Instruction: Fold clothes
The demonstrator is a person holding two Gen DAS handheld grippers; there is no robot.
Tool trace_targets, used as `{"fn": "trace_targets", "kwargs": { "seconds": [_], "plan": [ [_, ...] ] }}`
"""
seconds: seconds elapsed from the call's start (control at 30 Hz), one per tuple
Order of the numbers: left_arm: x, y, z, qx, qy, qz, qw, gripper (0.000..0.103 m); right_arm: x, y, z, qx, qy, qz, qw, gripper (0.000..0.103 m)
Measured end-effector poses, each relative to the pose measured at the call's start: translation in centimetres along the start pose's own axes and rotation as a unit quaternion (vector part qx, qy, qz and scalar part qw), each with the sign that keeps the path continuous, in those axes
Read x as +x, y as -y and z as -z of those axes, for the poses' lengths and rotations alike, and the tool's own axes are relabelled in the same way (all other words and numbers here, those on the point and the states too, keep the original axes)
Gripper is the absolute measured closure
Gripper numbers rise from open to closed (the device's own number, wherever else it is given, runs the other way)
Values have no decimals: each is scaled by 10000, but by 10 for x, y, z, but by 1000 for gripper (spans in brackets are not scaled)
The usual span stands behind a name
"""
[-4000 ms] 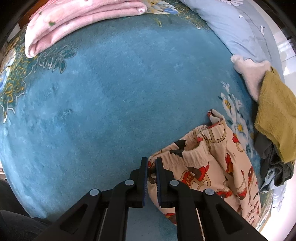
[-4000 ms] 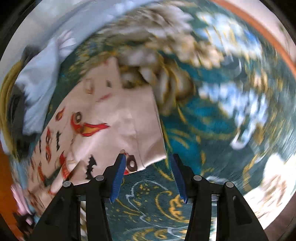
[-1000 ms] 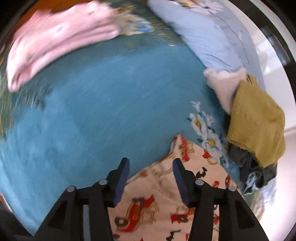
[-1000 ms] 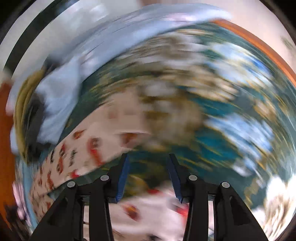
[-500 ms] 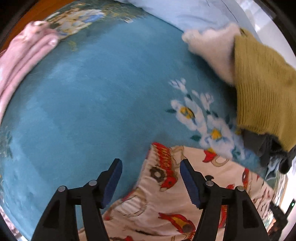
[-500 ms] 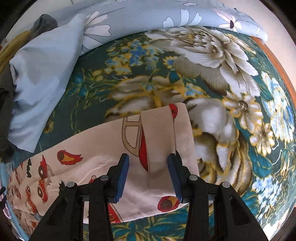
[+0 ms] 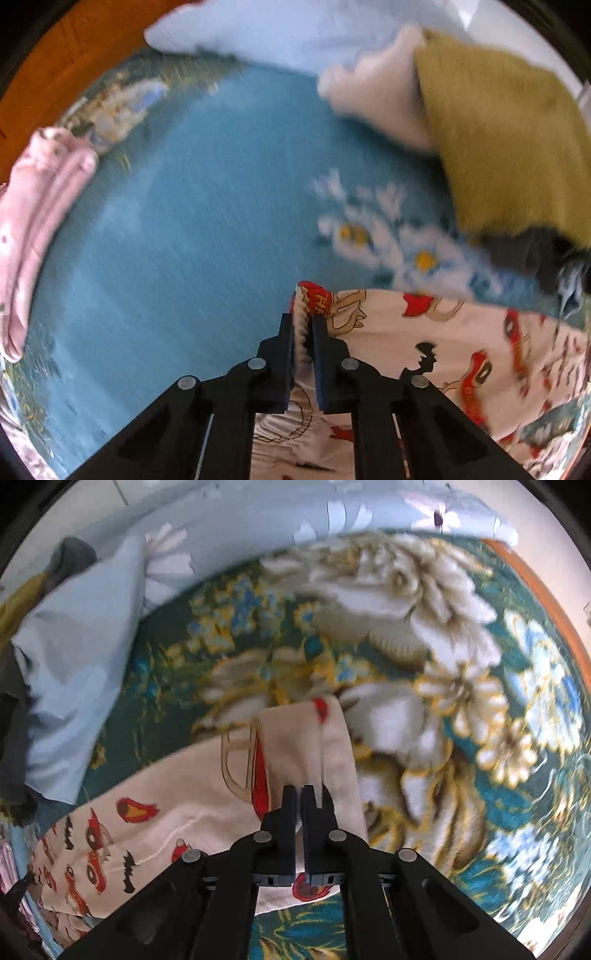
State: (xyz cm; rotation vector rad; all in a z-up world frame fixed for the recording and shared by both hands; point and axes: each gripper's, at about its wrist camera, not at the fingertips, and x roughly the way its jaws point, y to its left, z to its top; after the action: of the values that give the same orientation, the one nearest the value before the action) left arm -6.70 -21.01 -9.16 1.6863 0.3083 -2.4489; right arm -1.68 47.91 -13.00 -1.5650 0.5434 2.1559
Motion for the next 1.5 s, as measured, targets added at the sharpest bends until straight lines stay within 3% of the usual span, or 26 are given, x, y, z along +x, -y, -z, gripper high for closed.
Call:
{"fn": "trace_targets", "kwargs": {
  "seconds": [0.17,0.27,0.37,0.43,0.5,0.6,0.73,0.77,0.87,1.0,1.13,1.27,1.37,1.5],
  "plan": [
    [-2,0,-14,2,116,-59,9999,92,-27,23,-21,302,506,341,9977,101],
    [10,-3,-8,-99,-213,3,9997,87,-26,38,-20,524,461,412,9967,101],
    [16,-11,-3,-450,-455,127,9979,53,-22,43,-10,621,476,296,9965,100],
    [8,-25,4,-738,-393,248,9962,47,-20,46,-5,836,503,319,9947,92],
    [-6,-42,13,-1082,-220,390,9931,43,-21,52,-2,1096,535,416,9917,55],
    [-23,-71,35,-1715,-72,354,9845,41,-28,59,4,1305,569,205,9896,51],
    [-25,-108,64,-2789,-307,594,9580,41,-48,60,29,1495,669,-120,9864,51],
    [-26,-112,67,-2902,-346,567,9547,41,-53,60,36,1542,693,-201,9854,51],
    [-29,-122,81,-2975,-534,364,9525,41,-60,54,62,1506,554,-325,9865,51],
    [-35,-129,95,-3205,-713,670,9422,41,-73,57,100,1623,512,-492,9842,51],
    [-39,-120,105,-3133,-787,284,9460,40,-87,72,132,1751,412,-468,9826,51],
    [-14,-93,113,-2732,-1264,262,9533,40,-99,95,161,1963,368,-229,9796,51],
    [2,-88,119,-2757,-1561,130,9484,40,-100,113,186,2266,251,-197,9735,51],
    [9,-83,118,-2624,-1628,-42,9511,41,-92,127,218,2483,-24,-106,9686,51]
  ]
}}
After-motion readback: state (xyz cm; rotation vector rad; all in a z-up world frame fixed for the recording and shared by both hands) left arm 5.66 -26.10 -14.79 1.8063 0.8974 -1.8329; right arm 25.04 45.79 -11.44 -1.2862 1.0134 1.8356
